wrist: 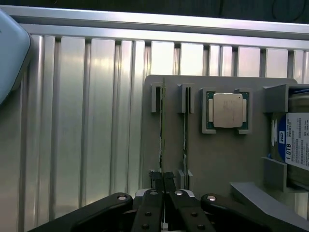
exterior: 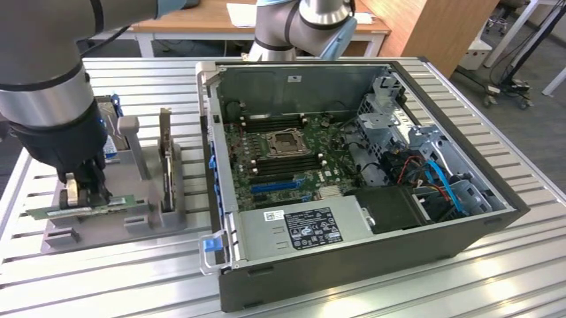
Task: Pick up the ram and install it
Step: 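Pick up the ram and move it above insertion slot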
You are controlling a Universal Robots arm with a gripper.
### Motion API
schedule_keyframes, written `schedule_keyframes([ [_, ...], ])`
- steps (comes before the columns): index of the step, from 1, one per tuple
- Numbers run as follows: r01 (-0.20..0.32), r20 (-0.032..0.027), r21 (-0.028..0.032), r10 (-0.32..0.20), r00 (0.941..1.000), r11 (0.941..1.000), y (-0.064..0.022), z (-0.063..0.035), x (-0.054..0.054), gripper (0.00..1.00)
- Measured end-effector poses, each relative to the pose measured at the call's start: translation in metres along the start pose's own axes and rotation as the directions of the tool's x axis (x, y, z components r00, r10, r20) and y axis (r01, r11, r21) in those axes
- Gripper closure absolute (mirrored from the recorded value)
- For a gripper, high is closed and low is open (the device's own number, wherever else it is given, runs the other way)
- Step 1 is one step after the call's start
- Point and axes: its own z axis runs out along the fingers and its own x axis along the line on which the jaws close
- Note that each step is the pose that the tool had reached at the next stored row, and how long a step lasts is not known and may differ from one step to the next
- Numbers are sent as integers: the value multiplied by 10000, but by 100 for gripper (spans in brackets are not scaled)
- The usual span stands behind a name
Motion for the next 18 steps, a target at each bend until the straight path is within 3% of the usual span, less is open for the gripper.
schedule_keyframes([
  [18,-53,-10,1,53,10000,10000,34,-641,-15,89],
])
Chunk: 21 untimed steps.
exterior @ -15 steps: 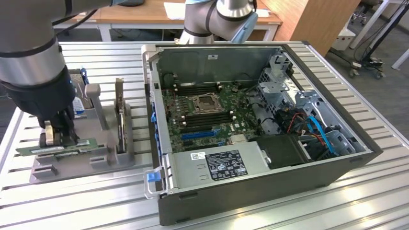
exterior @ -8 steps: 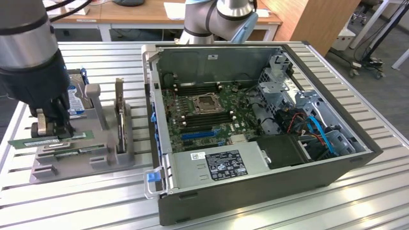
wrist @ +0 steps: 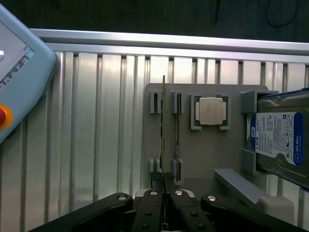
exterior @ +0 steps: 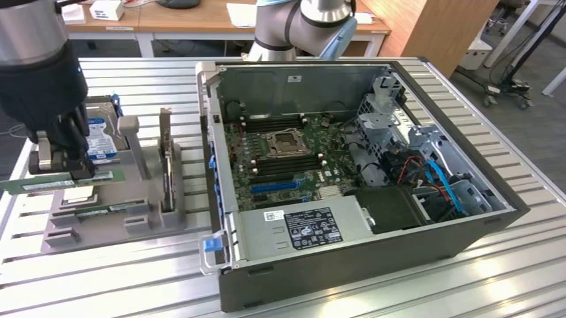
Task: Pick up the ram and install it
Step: 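Pick up the ram and move it above insertion slot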
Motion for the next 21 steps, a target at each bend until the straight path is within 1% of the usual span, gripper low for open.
schedule_keyframes([
  [11,-26,1,0,26,10000,10000,17,-329,-7,89],
  [17,-35,1,0,35,10000,10000,25,-476,-11,89],
  [21,-39,2,0,39,10000,10000,29,-549,-12,89],
])
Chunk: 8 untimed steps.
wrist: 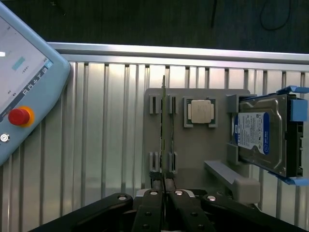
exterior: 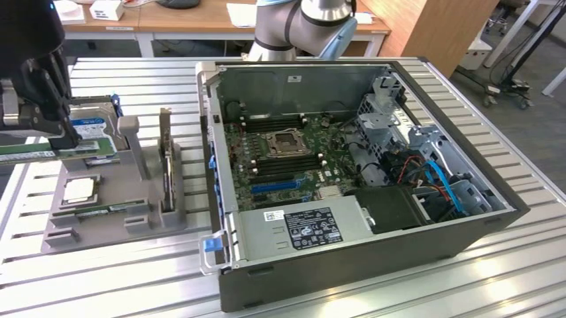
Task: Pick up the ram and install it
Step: 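Pick up the ram and move it above insertion slot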
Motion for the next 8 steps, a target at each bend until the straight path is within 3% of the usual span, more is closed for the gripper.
schedule_keyframes([
  [8,-2,0,2,2,10000,10000,6,-102,-2,89],
])
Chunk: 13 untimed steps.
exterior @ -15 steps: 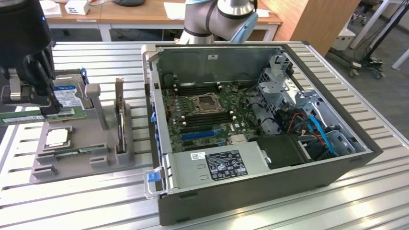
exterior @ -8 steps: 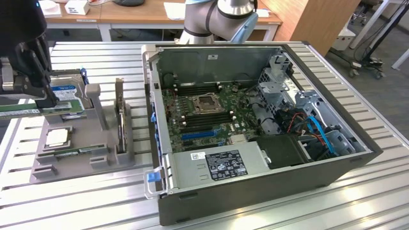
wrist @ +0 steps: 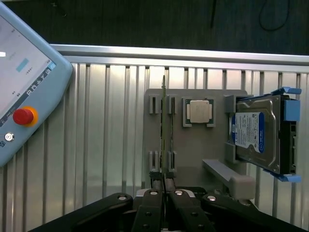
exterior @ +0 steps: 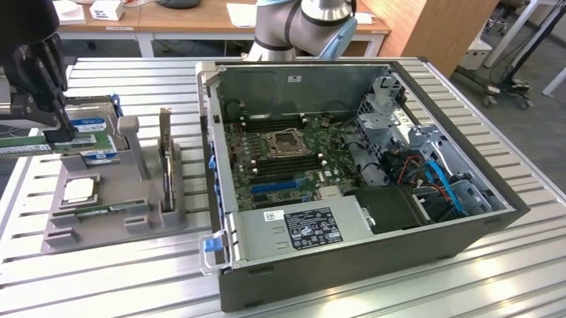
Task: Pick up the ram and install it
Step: 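Pick up the ram and move it above insertion slot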
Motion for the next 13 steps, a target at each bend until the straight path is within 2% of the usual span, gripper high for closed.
schedule_keyframes([
  [8,-1,-2,-2,1,10000,10000,-4,-2,0,89],
  [13,0,-2,-2,0,10000,10000,-92,-7,1,89],
])
